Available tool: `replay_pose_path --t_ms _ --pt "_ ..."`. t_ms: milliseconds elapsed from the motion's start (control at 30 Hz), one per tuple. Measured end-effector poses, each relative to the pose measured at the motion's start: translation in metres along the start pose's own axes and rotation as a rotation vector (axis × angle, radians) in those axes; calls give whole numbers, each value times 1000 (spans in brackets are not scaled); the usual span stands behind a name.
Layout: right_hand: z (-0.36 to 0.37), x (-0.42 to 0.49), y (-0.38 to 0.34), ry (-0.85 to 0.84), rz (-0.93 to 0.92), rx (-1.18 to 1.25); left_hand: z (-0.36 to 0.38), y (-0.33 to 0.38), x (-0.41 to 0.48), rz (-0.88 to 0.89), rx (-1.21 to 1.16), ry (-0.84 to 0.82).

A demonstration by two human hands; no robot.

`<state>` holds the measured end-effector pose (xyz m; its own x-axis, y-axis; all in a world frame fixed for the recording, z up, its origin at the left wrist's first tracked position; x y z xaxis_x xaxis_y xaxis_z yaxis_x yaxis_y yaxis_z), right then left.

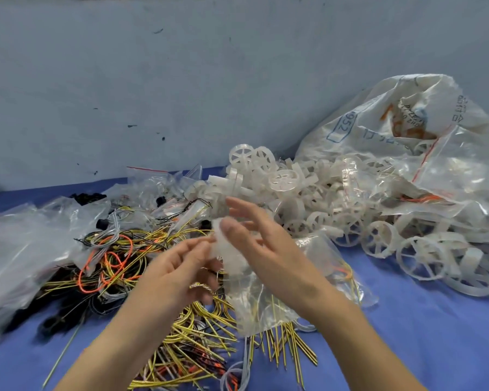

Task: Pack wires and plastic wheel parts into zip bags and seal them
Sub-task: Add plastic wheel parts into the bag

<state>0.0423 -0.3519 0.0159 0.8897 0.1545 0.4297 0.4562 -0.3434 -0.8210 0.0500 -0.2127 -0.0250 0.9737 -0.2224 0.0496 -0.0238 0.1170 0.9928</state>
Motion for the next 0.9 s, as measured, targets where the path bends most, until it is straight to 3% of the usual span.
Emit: replay_pose_path --t_ms 100,167,267,367,500,567,633,767,900 --pt "-20 -8 5 223 73 -425 -50 -2 -1 -47 147 250" --pt "-6 -15 4 197 108 -684 -59 -9 -4 -95 224 285" --pt "21 -23 13 99 161 -887 -50 -19 -8 -109 259 225" --pt "13 -26 15 149 180 -881 -38 -29 -9 -182 1 167" --pt "-10 -30 25 242 251 -625 -9 -47 -8 -398 -555 8" --pt "-21 -32 29 297 280 -538 9 -53 -9 -470 -646 -73" --pt "-32 -33 29 355 277 -475 16 -61 -7 -471 -515 -96" --pt "-39 -32 12 394 173 -446 20 -52 6 -283 -82 -71" --pt "-27 -31 -8 357 86 -593 51 -28 11 -60 384 -231"
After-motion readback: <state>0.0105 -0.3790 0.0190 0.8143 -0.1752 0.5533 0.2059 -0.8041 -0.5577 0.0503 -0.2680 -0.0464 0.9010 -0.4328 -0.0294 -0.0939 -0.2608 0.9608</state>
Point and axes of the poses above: each hand's wrist, its own x-axis towards the middle knuckle, its own z-axis out of the palm, y = z × x, the point moved 10 cm from there along x, towards the middle knuckle, and after that the axes turned 1 degree about -z, right-handed, at the moved point
